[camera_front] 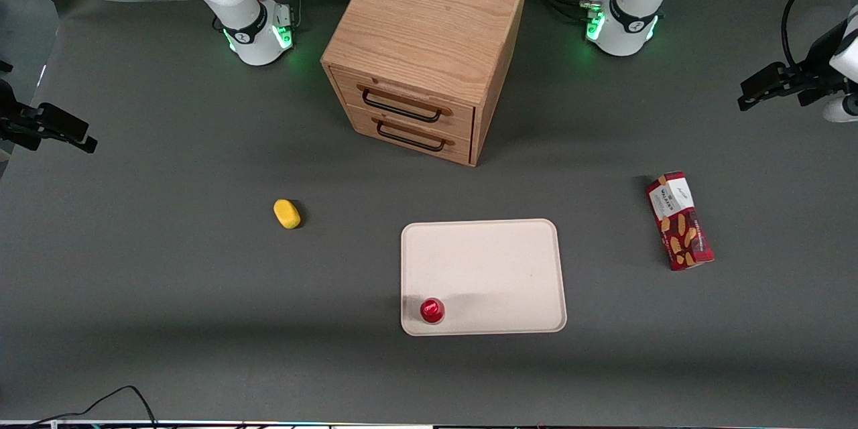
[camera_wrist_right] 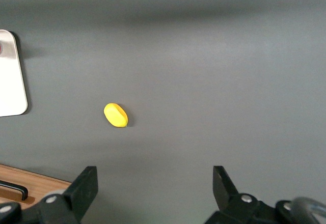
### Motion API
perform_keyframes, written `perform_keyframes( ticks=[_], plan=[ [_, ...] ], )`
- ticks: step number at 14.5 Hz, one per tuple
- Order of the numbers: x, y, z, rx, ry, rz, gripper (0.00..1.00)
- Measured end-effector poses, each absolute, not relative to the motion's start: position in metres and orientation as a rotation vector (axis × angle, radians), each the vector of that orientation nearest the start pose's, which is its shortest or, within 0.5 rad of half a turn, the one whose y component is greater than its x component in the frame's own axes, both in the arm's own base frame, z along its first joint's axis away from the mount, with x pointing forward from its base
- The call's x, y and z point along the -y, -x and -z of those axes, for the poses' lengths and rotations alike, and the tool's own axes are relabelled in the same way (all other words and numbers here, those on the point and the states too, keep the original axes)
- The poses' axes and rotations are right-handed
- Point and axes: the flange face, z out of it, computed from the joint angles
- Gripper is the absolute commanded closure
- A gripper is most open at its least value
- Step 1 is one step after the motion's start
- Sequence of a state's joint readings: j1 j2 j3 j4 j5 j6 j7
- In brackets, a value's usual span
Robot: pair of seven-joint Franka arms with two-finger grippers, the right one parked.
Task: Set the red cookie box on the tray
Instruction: 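Move the left gripper down over the red plaid cookie box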
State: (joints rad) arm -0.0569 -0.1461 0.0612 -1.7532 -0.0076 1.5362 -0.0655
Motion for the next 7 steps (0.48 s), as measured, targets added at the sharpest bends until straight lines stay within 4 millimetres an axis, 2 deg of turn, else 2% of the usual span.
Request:
perform_keyframes(
  ticks=[7],
  plan=[
    [-0.005,-0.511,-0.595,0.101,3.147,-0.181,0.0]
  ],
)
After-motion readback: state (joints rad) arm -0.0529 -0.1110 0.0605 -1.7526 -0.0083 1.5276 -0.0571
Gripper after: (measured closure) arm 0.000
